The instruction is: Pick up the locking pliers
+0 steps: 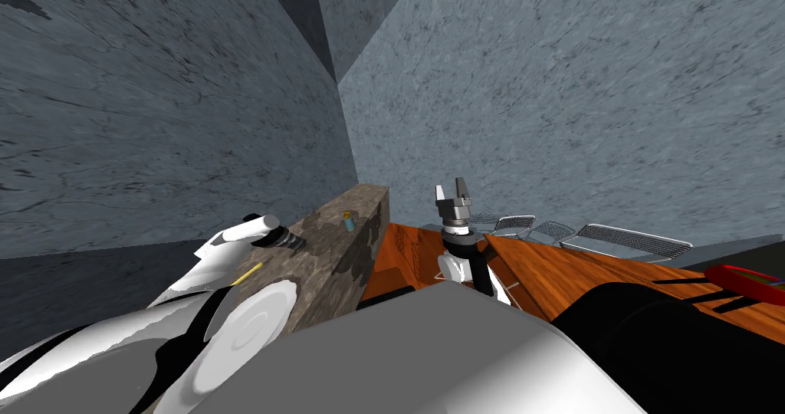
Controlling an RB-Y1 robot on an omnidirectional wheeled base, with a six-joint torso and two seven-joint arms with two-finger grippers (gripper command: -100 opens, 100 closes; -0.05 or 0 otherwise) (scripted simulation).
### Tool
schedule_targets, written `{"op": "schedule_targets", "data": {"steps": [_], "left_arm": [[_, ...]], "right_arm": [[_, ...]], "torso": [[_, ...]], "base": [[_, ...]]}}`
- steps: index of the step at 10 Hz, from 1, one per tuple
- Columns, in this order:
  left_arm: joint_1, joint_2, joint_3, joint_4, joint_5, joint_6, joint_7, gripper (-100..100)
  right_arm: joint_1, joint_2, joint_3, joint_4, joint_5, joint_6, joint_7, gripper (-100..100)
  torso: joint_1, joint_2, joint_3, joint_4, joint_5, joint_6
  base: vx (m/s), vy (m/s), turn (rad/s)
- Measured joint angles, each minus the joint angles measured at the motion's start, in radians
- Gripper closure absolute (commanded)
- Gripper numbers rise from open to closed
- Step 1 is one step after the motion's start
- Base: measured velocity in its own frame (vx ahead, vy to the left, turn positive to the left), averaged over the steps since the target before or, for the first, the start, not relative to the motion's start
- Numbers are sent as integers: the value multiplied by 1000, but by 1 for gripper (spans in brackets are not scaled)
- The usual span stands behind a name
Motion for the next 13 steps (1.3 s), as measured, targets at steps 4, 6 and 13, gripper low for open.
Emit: {"op": "schedule_targets", "data": {"steps": [4, 6, 13], "left_arm": [[13, 54, -109, -28, 115, -28, 10, 100], [19, 81, -167, -42, 176, -44, 15, 100], [19, 180, -368, -57, 385, -109, 27, 100]], "right_arm": [[0, 0, 0, 0, 0, 0, 0, 0], [0, 0, 0, 0, 0, 0, 0, 0], [0, 0, 0, 0, 0, 0, 0, 0]], "torso": [[0, 2, 1, 0, 0, 0], [0, 1, 0, -1, 1, 2], [0, 1, 0, -1, 2, 1]], "base": [[21, -19, 40], [29, -26, 31], [23, -19, 29]]}}
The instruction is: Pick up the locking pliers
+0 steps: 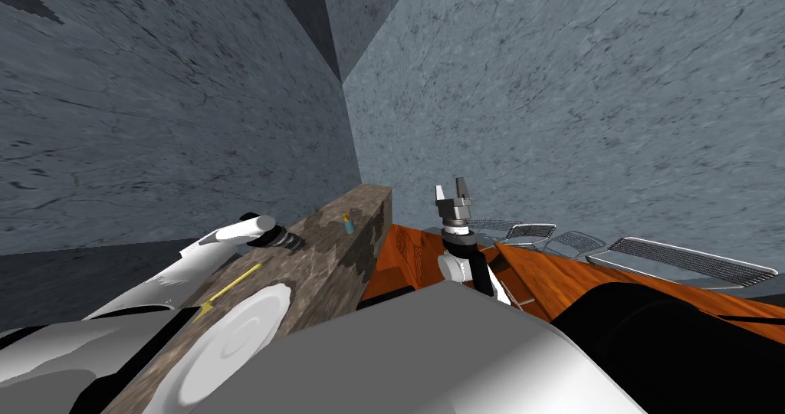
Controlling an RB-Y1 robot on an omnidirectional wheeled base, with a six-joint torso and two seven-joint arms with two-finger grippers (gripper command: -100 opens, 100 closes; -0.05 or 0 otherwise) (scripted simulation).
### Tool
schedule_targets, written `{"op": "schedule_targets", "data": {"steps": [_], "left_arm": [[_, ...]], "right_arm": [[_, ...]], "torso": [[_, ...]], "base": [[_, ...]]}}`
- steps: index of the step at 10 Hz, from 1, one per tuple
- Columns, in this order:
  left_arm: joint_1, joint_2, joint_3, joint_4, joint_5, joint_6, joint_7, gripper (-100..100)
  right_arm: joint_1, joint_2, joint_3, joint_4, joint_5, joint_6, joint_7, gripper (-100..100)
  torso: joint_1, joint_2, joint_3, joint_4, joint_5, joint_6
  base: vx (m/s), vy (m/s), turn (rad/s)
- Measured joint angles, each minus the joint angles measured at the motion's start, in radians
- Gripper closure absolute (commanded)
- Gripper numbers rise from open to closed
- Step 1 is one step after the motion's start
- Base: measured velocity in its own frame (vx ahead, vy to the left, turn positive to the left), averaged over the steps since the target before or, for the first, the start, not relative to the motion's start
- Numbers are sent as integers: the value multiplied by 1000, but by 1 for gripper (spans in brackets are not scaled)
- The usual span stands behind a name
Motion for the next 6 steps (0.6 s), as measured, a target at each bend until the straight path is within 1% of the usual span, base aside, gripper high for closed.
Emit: {"op": "schedule_targets", "data": {"steps": [1, 3, 4, 6], "left_arm": [[-2, 0, -20, 1, 17, -1, -1, 100], [-2, 47, -80, -18, 76, -19, 11, 100], [-2, 52, -110, -15, 106, -25, 10, 100], [6, 98, -172, -39, 166, -51, 23, 100]], "right_arm": [[0, 0, 0, 0, 0, 0, 0, 0], [0, 0, 0, 0, 0, 0, 0, 0], [0, 0, 0, 0, 0, 0, 0, 0], [0, 0, 0, 0, 0, 0, 0, 0]], "torso": [[1, 1, 0, 0, 0, 0], [-1, 0, 0, 0, -1, -2], [0, 0, 0, 0, 0, -1], [-1, 0, 0, 0, -1, -2]], "base": [[35, -31, 67], [30, -28, 49], [26, -28, 76], [31, -26, 35]]}}
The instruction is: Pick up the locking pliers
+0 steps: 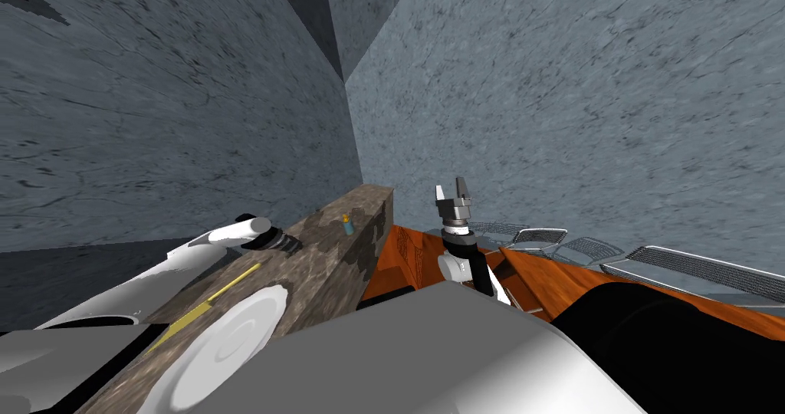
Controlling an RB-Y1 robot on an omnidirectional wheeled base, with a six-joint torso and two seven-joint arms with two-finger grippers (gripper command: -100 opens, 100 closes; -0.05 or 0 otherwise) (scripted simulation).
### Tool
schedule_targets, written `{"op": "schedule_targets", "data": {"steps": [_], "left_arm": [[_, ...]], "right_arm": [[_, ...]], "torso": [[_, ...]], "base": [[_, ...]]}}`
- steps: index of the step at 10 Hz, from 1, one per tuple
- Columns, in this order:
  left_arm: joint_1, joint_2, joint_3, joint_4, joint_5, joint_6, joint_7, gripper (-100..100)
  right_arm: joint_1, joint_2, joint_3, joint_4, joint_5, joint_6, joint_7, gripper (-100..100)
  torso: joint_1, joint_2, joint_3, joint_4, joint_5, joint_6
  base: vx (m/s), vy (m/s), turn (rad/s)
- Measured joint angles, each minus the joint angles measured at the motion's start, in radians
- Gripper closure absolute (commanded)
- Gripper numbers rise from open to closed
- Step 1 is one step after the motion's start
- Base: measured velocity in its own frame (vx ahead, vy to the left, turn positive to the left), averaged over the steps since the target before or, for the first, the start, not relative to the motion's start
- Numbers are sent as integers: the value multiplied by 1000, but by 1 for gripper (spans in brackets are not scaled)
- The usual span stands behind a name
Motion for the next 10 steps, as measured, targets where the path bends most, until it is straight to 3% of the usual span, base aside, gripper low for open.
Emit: {"op": "schedule_targets", "data": {"steps": [2, 4, 6, 8, 9, 10], "left_arm": [[5, 13, -49, -14, 54, -1, 10, 100], [4, 54, -109, -17, 113, -29, 10, 100], [11, 66, -154, -30, 162, -33, 17, 100], [11, 110, -212, -41, 223, -57, 22, 100], [9, 113, -242, -37, 252, -62, 23, 100], [9, 112, -246, -36, 255, -62, 22, 0]], "right_arm": [[0, 0, 0, 0, 0, 0, 0, 0], [0, 0, 0, 0, 0, 0, 0, 0], [0, 0, 0, 0, 0, 0, 0, 0], [0, 0, 0, 0, 0, 0, 0, 0], [0, 0, 0, 0, 0, 0, 0, 0], [0, 0, 0, 0, 0, 0, 0, 0]], "torso": [[1, 1, 0, 0, 1, 1], [0, 0, 0, 0, 0, -1], [1, 1, 0, 0, 1, 0], [0, 0, 0, 0, 0, -1], [1, 0, 0, 0, 1, 0], [1, 1, 0, 0, 0, -1]], "base": [[14, -14, 33], [32, -29, 43], [16, -22, 26], [30, -27, 47], [0, 0, 0], [0, 0, 0]]}}
